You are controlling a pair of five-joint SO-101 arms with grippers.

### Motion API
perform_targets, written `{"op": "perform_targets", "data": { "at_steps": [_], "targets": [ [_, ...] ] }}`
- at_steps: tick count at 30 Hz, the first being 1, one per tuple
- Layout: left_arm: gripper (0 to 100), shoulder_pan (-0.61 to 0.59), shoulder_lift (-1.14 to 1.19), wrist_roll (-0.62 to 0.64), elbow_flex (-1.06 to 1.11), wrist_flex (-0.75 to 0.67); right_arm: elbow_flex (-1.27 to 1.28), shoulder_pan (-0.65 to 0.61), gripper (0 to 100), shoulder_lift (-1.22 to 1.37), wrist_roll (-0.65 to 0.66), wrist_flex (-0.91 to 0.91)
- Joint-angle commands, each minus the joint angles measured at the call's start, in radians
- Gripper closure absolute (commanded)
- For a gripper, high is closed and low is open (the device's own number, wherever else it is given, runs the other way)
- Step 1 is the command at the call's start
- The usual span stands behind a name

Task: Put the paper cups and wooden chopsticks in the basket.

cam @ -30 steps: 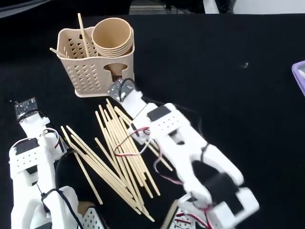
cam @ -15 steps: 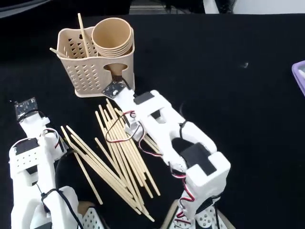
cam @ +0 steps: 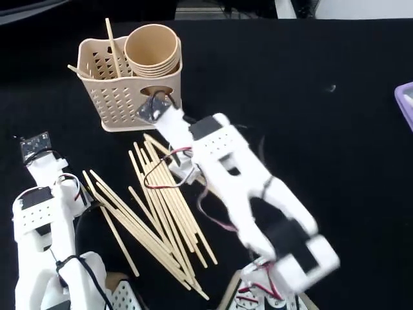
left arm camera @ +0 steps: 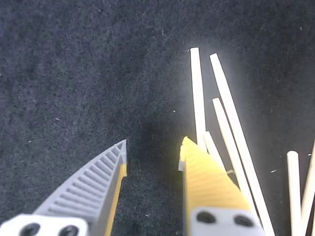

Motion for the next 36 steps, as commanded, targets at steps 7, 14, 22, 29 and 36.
{"op": "perform_targets", "data": {
  "at_steps": [7, 14, 22, 29, 36],
  "targets": [
    [83, 0.012, -0.023, 0.011, -0.013, -0.011, -0.191, -0.118, 98.8, -0.535, -0.049, -0.046],
    [83, 0.012, -0.023, 0.011, -0.008, -0.011, -0.213, -0.19, 98.8, -0.446, -0.215, -0.666],
    [83, 0.012, -0.023, 0.011, -0.01, -0.011, -0.443, -0.184, 98.8, -0.145, -0.218, -1.062],
    [83, 0.012, -0.023, 0.011, -0.008, -0.011, -0.792, -0.147, 98.8, 0.196, -0.218, -1.056],
    [83, 0.012, -0.023, 0.011, -0.012, -0.012, -0.975, -0.135, 98.6, 0.371, -0.218, -0.799]
  ]
}}
